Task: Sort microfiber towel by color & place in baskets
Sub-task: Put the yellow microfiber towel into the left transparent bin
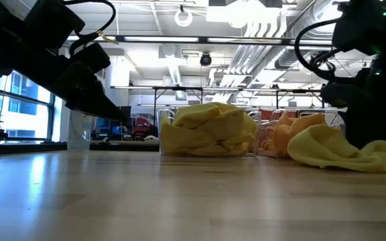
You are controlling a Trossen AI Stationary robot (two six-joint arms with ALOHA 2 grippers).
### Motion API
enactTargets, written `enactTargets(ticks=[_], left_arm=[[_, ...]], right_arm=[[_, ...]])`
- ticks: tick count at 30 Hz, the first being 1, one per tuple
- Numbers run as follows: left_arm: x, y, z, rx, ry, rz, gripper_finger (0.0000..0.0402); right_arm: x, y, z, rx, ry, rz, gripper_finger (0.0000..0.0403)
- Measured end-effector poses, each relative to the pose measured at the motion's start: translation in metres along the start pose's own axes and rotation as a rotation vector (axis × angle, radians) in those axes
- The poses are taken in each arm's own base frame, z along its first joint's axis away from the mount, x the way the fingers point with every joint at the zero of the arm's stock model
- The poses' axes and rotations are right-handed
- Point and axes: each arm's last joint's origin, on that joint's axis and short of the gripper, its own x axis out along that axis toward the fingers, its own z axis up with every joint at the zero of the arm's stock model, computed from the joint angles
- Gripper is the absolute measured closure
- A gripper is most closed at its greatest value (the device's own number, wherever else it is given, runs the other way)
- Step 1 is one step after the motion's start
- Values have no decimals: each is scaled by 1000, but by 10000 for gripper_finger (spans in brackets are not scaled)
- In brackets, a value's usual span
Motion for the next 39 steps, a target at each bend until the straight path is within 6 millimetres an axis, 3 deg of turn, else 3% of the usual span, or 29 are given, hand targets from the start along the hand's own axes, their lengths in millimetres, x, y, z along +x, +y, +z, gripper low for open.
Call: enactTargets(ticks=[5,10,13,18,23,27,31,35,39], left_arm=[[0,0,0,0,1,0,401],[0,0,0,15,-2,-1,401],[0,0,0,15,-3,-1,402],[0,0,0,25,-4,-1,401],[0,-1,4,77,-44,-7,401],[-6,-1,13,106,-108,-20,401],[-17,2,19,119,-122,-22,402],[-36,6,30,150,-190,-62,401],[-54,9,35,200,-274,-163,402]], right_arm=[[-4,16,9,-46,-21,103,381],[-35,56,32,-184,-131,229,397],[-62,82,53,-256,-265,284,396],[-109,109,98,-326,-463,218,399],[-128,135,149,-420,-531,120,401],[-112,148,191,-460,-455,6,402],[-75,147,225,-456,-315,-161,402],[-40,142,247,-467,-192,-267,402],[-11,135,259,-448,-97,-255,402]])
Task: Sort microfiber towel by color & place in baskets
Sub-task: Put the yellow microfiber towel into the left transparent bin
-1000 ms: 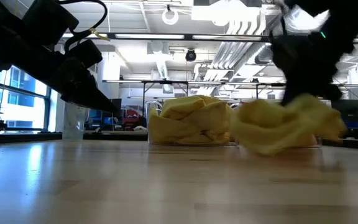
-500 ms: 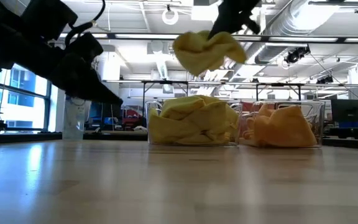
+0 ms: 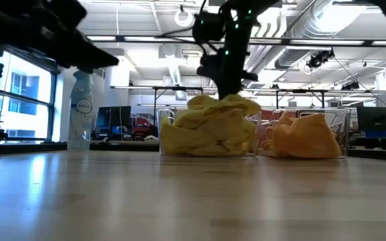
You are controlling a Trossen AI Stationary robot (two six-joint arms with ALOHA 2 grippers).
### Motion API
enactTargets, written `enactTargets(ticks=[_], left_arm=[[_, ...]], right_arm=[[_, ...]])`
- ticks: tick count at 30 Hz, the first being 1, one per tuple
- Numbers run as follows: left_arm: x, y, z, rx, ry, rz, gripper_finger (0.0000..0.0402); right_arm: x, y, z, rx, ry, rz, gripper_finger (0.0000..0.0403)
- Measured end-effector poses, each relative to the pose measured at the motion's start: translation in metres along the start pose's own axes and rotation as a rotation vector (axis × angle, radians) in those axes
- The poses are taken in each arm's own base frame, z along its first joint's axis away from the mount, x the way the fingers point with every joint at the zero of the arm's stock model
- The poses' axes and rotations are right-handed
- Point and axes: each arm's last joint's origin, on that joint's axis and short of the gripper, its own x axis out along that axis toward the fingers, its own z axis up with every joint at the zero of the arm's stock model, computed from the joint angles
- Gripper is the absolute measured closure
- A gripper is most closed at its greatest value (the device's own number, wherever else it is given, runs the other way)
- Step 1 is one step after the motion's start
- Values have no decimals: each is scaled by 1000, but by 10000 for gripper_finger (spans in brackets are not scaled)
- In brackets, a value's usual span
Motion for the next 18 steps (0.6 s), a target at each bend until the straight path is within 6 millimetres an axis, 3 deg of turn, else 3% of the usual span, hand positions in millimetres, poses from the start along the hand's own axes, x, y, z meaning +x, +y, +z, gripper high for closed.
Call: enactTargets(ticks=[6,13,18], left_arm=[[-28,4,-30,-51,-211,-60,401],[-46,9,-25,-14,-302,-138,401],[-57,14,-31,-32,-280,-89,401]], right_arm=[[18,-8,4,18,44,7,402],[18,-8,6,7,44,40,402],[18,-8,6,7,47,48,402]])
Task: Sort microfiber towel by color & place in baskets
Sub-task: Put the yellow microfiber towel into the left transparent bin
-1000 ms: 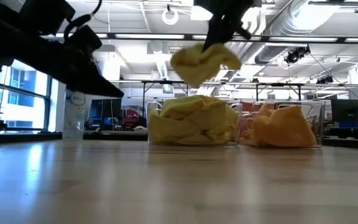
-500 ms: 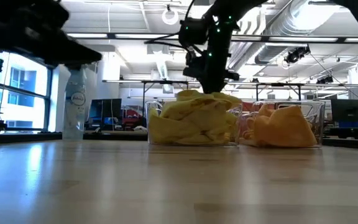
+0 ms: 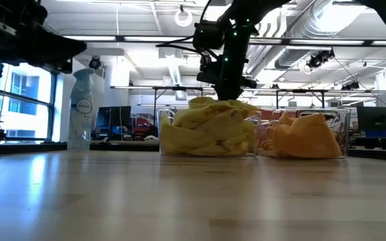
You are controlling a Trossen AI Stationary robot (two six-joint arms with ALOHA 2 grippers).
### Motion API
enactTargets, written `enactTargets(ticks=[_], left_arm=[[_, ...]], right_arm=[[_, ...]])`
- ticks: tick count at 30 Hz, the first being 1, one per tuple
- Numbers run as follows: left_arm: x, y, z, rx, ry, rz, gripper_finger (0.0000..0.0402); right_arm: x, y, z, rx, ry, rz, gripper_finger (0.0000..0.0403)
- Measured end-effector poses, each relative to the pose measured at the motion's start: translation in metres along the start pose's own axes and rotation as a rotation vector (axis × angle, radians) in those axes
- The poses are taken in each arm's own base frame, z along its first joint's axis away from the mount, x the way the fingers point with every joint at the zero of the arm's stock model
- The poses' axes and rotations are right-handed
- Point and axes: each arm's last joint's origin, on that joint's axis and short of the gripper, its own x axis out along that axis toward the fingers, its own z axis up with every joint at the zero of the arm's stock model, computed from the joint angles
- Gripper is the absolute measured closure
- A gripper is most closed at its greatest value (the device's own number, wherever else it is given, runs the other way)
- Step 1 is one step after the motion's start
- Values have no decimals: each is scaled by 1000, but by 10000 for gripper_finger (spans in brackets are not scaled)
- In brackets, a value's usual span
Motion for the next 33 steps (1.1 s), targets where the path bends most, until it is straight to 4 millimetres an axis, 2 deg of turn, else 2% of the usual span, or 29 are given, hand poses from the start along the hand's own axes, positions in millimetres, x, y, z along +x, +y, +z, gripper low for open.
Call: enactTargets(ticks=[3,12,24,27,33], left_arm=[[-7,0,1,2,-29,-1,401],[-7,1,-5,8,25,10,402],[-6,1,-5,-1,30,14,402],[-6,1,-5,-1,30,14,402],[-6,1,-5,-1,32,14,402]], right_arm=[[0,0,0,-7,4,8,402],[0,0,2,-21,-9,18,402],[-6,14,31,12,-304,205,402],[0,19,36,17,-332,257,402],[44,30,30,-12,-216,286,403]])
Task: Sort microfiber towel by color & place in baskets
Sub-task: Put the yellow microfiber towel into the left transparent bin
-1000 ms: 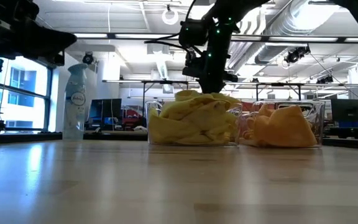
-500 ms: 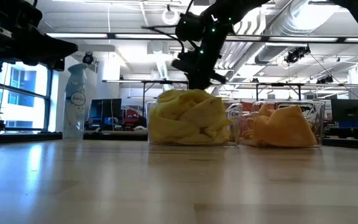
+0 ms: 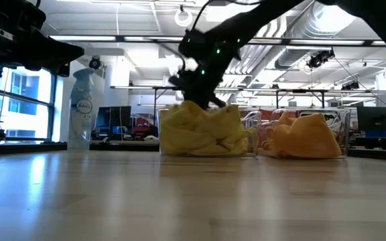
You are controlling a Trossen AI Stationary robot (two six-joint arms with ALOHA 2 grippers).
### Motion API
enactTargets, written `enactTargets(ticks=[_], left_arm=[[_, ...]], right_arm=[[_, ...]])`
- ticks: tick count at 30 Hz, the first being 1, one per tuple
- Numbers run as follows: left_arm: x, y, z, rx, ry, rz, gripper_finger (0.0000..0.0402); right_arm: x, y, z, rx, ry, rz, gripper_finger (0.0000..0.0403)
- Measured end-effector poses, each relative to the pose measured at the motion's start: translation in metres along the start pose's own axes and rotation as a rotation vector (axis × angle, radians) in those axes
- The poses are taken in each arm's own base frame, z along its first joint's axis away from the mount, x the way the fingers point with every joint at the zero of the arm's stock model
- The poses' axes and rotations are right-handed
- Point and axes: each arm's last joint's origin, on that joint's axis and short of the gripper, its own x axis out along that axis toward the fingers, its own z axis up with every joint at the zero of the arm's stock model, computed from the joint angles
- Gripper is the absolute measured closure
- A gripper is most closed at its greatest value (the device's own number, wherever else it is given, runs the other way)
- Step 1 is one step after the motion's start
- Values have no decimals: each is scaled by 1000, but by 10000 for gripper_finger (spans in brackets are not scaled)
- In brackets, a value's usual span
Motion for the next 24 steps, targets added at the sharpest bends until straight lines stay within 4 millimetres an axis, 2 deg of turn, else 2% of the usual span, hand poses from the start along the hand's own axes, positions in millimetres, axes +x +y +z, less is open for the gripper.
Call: enactTargets(ticks=[3,13,18,24], left_arm=[[0,0,0,0,-1,0,402],[0,0,0,0,-1,0,402],[0,0,0,0,-1,0,402],[0,0,0,0,-1,0,402]], right_arm=[[15,-2,-8,-3,50,-15,403],[44,-5,-18,4,102,-17,393],[48,-6,-18,26,95,-1,361],[41,-2,-7,28,77,24,294]])
